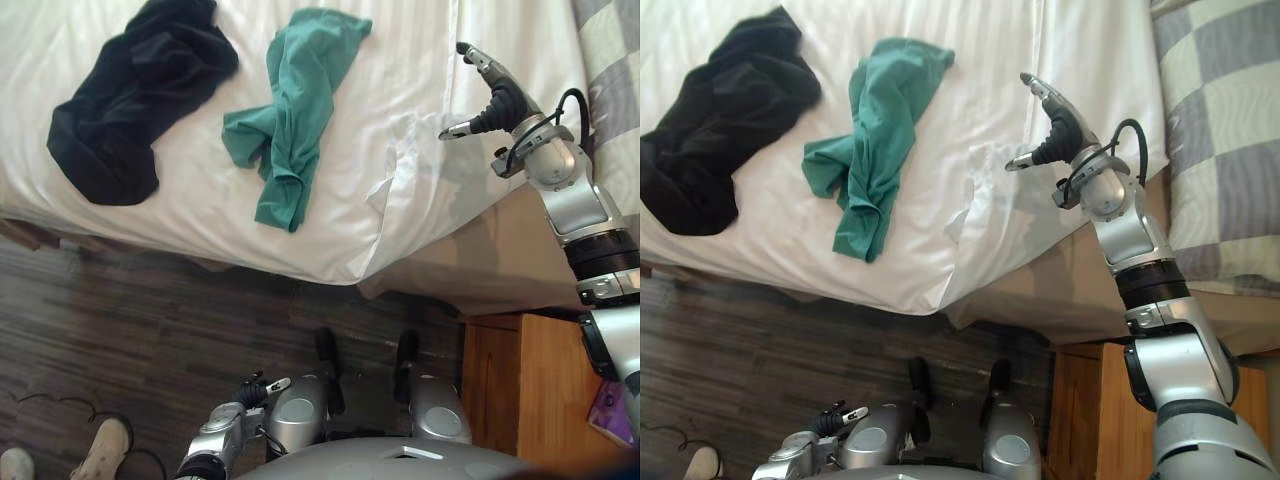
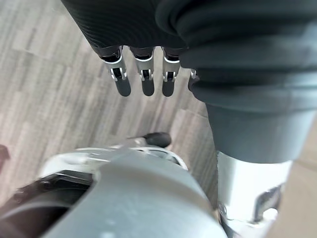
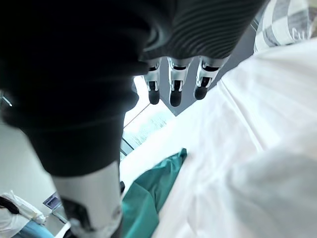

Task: Tidy the bed and pick cloth on bed and put in laundry

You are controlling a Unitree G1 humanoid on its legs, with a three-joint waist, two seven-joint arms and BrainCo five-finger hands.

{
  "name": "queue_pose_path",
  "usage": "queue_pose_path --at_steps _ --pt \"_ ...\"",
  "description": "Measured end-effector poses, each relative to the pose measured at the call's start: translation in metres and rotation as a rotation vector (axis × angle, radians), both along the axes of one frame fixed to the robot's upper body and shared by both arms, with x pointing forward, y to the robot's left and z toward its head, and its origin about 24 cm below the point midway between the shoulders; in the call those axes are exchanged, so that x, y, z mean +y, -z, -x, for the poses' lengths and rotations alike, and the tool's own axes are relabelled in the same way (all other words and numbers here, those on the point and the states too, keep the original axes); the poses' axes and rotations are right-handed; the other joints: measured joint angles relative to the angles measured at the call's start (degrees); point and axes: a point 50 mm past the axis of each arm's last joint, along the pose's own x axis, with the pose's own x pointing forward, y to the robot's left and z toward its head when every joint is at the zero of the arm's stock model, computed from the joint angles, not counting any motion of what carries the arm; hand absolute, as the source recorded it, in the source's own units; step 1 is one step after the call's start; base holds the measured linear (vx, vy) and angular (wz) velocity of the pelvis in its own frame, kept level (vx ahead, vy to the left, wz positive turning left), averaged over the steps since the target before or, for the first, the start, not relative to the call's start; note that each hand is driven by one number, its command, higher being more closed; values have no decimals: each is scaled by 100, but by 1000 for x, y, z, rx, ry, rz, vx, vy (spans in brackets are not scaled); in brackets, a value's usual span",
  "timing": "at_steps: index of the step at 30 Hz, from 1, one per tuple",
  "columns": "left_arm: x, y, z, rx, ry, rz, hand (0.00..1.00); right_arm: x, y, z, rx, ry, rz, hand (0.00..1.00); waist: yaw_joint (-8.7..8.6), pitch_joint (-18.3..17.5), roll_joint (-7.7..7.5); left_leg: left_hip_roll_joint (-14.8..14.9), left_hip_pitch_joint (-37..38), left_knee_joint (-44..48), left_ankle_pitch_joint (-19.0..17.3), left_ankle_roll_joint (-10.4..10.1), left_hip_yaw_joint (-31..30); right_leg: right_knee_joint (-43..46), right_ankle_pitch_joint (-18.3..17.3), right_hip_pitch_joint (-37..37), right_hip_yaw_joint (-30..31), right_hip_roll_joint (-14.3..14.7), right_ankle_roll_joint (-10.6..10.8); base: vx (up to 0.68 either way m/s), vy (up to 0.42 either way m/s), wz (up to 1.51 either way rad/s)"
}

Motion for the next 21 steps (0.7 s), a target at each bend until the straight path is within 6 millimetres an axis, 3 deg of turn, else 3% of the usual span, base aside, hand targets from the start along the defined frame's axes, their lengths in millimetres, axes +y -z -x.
queue_pose_path --at_steps 7,8,12,14,21 --pt "-11 -9 -24 -67 77 14 0 -1 -12 -7 14 36 62 0 57 252 261 6 -652 396 -37 38 -7 377 -28 -680 84 -89 -32 -15 -19 -2" --pt "-14 -11 -29 -77 106 19 0 -1 -12 -8 22 46 84 100 97 280 315 5 -796 498 -51 60 -8 490 -48 -834 101 -118 -52 0 0 0" --pt "-22 -15 -41 -109 168 29 0 -8 -6 -16 78 112 129 100 139 334 452 -23 -1080 792 -124 108 -86 837 -187 -1126 95 -215 -42 -25 -24 12" --pt "-25 -18 -46 -132 174 49 0 -10 -13 -21 92 135 144 100 139 352 513 -26 -1213 916 -165 111 -92 942 -213 -1247 101 -265 -52 -19 -4 1" --pt "-32 -22 -53 -190 234 40 0 -36 -13 -25 201 208 108 100 150 330 562 -29 -1166 957 -212 94 -120 848 -190 -1128 62 -267 -32 -9 -7 3"
